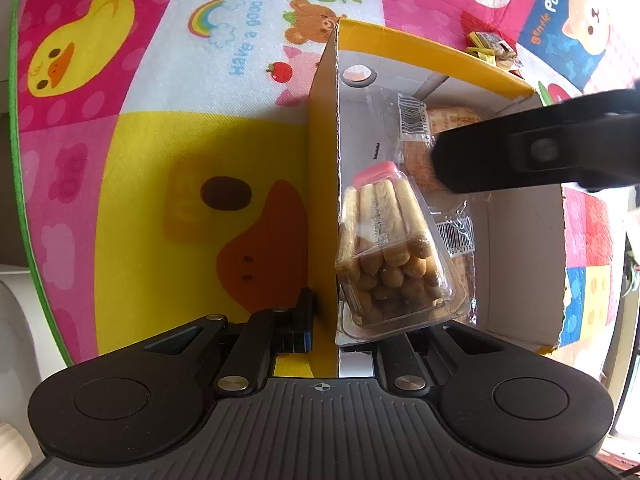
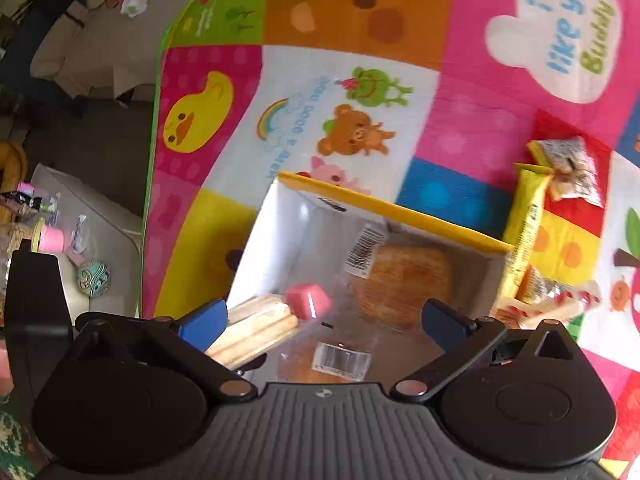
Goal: Organize objects
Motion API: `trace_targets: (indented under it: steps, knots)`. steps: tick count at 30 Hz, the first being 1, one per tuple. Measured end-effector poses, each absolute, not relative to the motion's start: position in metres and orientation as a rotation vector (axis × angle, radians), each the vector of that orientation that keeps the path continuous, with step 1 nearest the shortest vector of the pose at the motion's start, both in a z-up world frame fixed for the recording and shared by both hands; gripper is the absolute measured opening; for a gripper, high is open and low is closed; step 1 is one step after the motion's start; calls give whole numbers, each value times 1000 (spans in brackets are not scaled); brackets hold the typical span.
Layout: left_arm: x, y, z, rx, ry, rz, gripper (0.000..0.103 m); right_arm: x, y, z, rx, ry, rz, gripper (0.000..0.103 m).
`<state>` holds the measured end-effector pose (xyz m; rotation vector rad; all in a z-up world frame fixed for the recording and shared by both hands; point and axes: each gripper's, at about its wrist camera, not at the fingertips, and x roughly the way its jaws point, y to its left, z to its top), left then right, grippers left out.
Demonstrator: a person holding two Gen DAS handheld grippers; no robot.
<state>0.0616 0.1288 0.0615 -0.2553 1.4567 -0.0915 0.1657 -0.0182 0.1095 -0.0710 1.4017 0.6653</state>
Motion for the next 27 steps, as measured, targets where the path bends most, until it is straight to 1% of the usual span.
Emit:
trace_targets:
  steps: [6,11,18,20,24,27]
  knots:
    - [59,130,61,-258,1453,-92,13,169,-1,97,-100,1453,730,103]
    - [58,129,60,-252,1459,-103,13,165,1,93,-287,1394,638,103]
    - [59,130,60,-252,1473,-120,13,162,-22,96,-315,1392,623,103]
    - [59,127,61,-229,1481,-134,13,157,-26,106,-257,1371,626,103]
    - [62,125,60,-222,1487,-147,13,159,-31,118,13,1421,688,103]
    - [62,134,60,-262,1482,-148,14,162,-19,111,31,1467,695,103]
